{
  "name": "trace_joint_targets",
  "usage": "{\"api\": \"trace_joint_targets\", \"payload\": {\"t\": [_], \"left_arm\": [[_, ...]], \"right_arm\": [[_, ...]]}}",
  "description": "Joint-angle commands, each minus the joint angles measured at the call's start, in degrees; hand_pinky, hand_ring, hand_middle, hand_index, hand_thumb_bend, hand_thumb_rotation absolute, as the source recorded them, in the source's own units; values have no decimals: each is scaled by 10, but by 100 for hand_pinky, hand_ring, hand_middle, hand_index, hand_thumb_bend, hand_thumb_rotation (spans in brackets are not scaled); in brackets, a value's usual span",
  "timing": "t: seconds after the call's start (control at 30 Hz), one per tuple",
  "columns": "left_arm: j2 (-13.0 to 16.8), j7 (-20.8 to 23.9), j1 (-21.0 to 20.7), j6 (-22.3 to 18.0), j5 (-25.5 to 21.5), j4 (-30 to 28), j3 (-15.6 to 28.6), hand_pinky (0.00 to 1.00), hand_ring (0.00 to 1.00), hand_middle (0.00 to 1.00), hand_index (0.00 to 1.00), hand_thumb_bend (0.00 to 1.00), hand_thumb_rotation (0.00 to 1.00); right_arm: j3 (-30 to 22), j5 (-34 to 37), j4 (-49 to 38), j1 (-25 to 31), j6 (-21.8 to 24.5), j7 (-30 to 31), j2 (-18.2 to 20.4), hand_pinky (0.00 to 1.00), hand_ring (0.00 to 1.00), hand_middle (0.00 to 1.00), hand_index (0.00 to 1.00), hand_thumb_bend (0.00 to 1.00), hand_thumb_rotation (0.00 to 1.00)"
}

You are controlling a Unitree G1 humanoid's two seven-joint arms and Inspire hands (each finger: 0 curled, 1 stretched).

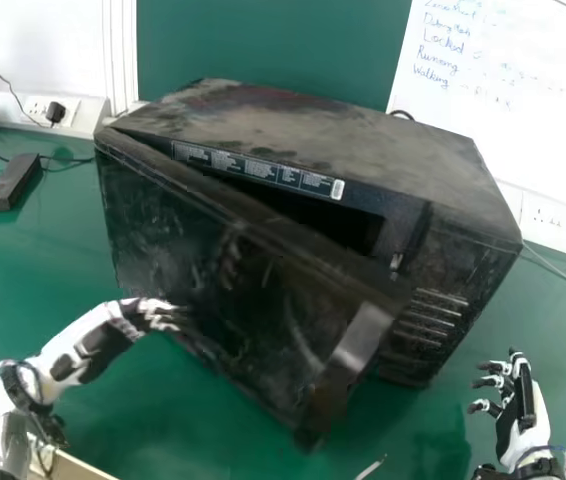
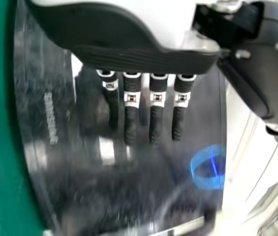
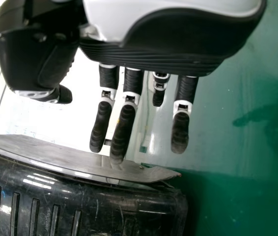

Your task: Put biscuit inside oven

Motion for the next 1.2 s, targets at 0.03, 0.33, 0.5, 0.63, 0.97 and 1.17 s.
{"api": "trace_joint_targets", "payload": {"t": [0.03,0.33,0.5,0.63,0.97,1.17], "left_arm": [[4,16,-15,2,25,-4,-22,57,69,76,77,74,69],[8,77,-56,36,86,-39,-72,60,73,79,80,68,65],[6,103,-82,45,111,-34,-92,61,76,81,80,62,60],[2,122,-99,43,127,-17,-101,64,77,83,81,60,56],[-8,142,-133,3,141,57,-106,69,80,86,83,61,56],[-8,147,-143,-15,145,93,-105,71,81,88,85,65,59]], "right_arm": [[-1,-3,5,3,-9,4,-2,21,24,31,42,55,86],[2,-13,-2,5,-5,5,-1,21,23,31,42,54,87],[4,-19,-2,7,-8,9,-3,21,23,31,41,54,88],[4,-19,-7,6,0,5,0,21,24,31,42,55,87],[7,-27,-10,11,-10,8,1,21,24,31,42,54,88],[8,-35,-6,9,-10,0,4,22,24,31,43,54,86]]}}
